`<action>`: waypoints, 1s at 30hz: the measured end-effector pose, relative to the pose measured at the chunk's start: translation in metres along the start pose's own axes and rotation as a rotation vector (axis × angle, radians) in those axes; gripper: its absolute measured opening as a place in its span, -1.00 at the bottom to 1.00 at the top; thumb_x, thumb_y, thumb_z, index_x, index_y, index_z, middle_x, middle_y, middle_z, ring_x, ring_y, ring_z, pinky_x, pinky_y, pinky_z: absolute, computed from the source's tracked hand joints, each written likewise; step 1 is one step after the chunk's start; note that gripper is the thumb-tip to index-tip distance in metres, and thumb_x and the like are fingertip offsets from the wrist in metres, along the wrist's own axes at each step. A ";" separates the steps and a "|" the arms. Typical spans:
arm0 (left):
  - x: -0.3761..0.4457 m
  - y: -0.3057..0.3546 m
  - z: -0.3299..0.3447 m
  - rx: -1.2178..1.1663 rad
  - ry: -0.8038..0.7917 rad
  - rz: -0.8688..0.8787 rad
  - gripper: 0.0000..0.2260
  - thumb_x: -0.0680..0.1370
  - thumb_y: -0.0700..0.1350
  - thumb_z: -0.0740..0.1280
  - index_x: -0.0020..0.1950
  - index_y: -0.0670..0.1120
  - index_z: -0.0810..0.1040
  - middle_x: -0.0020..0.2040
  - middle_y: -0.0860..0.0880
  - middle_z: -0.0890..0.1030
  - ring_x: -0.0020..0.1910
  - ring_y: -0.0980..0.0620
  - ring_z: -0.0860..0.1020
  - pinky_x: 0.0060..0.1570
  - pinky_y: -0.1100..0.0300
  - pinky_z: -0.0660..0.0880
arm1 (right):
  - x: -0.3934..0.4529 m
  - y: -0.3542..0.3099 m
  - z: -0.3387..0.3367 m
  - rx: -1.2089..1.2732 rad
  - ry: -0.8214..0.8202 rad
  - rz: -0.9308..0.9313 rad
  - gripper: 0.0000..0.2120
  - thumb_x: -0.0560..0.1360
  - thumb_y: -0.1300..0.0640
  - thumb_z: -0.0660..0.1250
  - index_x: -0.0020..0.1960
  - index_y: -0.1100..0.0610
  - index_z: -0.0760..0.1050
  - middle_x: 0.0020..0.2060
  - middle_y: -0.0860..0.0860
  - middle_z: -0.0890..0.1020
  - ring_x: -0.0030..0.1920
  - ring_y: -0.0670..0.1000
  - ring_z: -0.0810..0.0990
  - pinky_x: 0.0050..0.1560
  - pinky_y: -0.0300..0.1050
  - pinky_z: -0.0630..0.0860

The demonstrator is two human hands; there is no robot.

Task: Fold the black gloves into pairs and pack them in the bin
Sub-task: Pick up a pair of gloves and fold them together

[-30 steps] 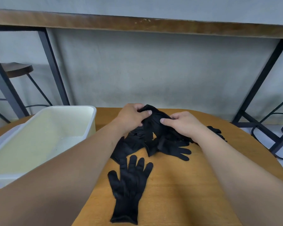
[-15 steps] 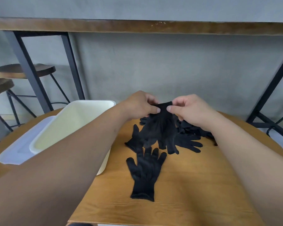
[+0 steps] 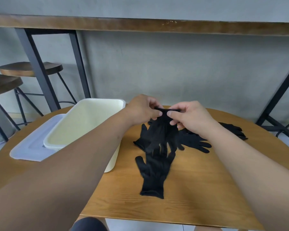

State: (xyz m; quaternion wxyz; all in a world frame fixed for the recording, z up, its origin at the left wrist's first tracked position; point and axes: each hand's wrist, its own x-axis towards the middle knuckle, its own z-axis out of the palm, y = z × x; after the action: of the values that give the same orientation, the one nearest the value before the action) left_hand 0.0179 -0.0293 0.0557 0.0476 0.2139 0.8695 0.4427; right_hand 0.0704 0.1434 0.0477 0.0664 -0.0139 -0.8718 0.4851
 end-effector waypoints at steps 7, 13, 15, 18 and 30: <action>-0.051 -0.028 0.012 0.148 0.079 0.165 -0.83 0.47 -0.14 0.44 -0.15 0.16 0.61 -0.17 0.20 0.59 -0.17 0.24 0.54 -0.12 0.36 0.47 | -0.037 0.026 0.024 -0.226 0.038 -0.278 -0.87 0.47 0.07 0.43 -0.02 -0.10 0.69 -0.16 -0.23 0.68 -0.11 -0.23 0.62 -0.04 -0.33 0.52; -0.110 -0.119 0.073 0.362 -0.197 -0.021 -0.89 0.49 -0.10 0.41 -0.05 0.11 0.65 -0.02 0.18 0.56 -0.14 0.20 0.54 -0.04 0.25 0.51 | -0.079 0.096 0.091 -0.519 -0.272 -0.206 -0.83 0.51 -0.01 0.38 0.07 -0.08 0.66 0.05 -0.23 0.58 -0.01 -0.22 0.53 0.06 -0.29 0.47; -0.119 -0.132 0.082 0.307 -0.175 -0.019 -0.90 0.48 -0.06 0.43 -0.02 0.09 0.64 0.02 0.21 0.53 -0.15 0.22 0.52 -0.12 0.39 0.46 | -0.085 0.103 0.100 -0.568 -0.257 -0.237 -0.80 0.52 -0.05 0.35 0.12 -0.08 0.63 0.09 -0.24 0.52 0.02 -0.21 0.45 0.01 -0.30 0.40; -0.124 -0.138 0.085 0.237 -0.150 -0.013 -0.79 0.43 0.03 0.49 0.05 0.11 0.62 0.05 0.25 0.48 -0.13 0.25 0.48 -0.16 0.45 0.39 | -0.085 0.105 0.103 -0.620 -0.214 -0.288 -0.74 0.53 -0.08 0.31 0.20 -0.10 0.58 0.12 -0.23 0.52 0.15 -0.17 0.41 0.08 -0.22 0.43; -0.124 -0.136 0.084 0.211 -0.125 0.011 -0.66 0.42 0.03 0.50 0.17 0.11 0.56 -0.09 0.20 0.42 -0.24 0.28 0.43 -0.17 0.46 0.36 | -0.099 0.110 0.099 -0.632 -0.150 -0.361 -0.77 0.55 -0.08 0.27 0.11 -0.08 0.63 0.00 -0.23 0.58 0.06 -0.20 0.43 0.04 -0.25 0.45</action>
State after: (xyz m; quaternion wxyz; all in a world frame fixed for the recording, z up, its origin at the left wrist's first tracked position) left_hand 0.1085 -0.0874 -0.1156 0.0766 0.2496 0.9055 0.3346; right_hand 0.1515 0.1096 -0.1073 0.0793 0.1556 -0.9695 0.1719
